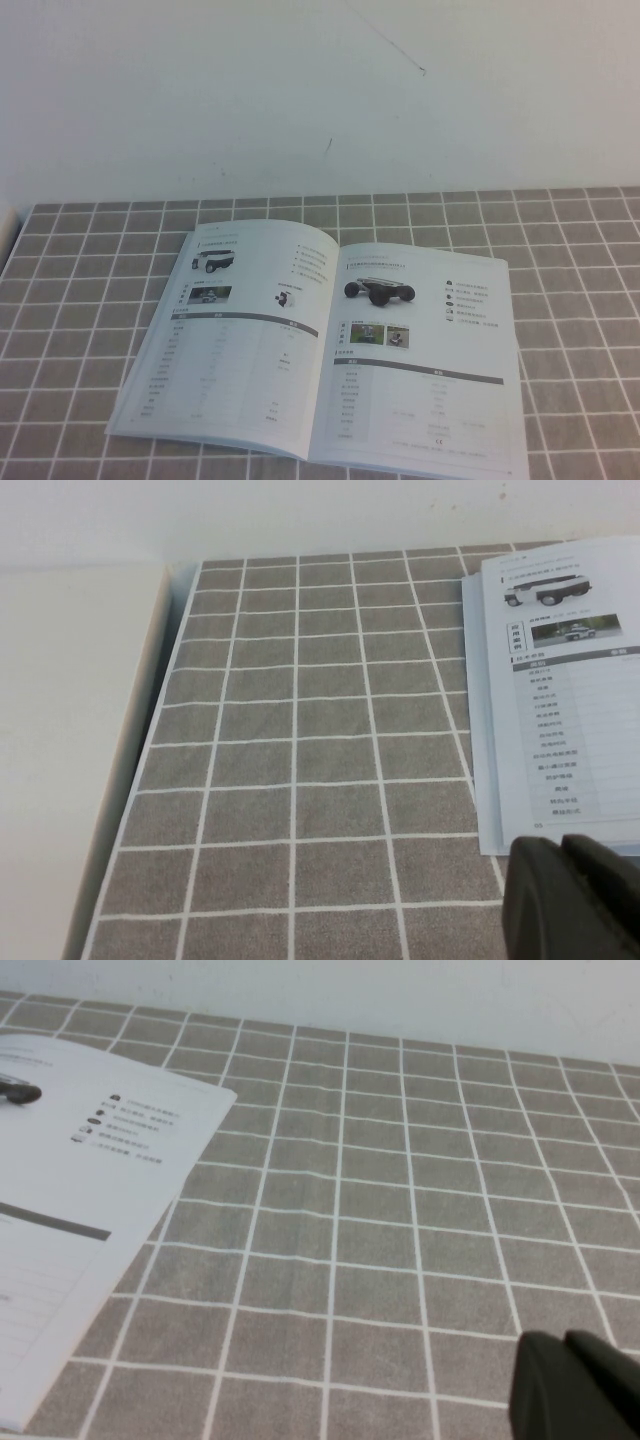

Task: Close book
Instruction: 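Close the open booklet and leave it lying on the table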

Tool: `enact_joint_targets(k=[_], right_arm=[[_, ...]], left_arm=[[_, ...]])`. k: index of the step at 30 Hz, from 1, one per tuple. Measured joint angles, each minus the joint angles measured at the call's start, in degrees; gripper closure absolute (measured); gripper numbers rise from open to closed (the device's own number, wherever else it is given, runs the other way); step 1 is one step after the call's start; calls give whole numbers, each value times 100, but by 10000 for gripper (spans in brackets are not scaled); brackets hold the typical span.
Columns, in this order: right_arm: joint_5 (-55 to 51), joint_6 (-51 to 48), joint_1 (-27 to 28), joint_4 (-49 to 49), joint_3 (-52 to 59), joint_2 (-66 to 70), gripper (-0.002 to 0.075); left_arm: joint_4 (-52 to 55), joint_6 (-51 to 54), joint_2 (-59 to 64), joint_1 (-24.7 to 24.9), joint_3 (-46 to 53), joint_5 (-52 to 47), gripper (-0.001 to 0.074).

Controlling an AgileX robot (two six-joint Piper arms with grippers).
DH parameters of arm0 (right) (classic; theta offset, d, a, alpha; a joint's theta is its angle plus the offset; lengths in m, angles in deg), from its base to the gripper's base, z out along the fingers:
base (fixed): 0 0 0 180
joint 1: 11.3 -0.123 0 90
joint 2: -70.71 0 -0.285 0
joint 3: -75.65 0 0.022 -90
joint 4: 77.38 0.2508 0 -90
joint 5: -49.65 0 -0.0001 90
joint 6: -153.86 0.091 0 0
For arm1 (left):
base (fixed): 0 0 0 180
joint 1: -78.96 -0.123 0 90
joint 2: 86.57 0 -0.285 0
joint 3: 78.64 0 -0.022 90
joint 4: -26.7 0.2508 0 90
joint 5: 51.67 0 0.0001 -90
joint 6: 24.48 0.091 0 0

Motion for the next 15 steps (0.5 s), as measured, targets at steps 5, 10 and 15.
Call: enact_joint_targets(k=[5,10,15], right_arm=[[0,0,0,0,0,0,729],[0,0,0,59,0,0,729],[0,0,0,80,0,0,729]], left_arm=[[103,79,0,0,0,0,738],[103,79,0,0,0,0,738],[103,79,0,0,0,0,738]])
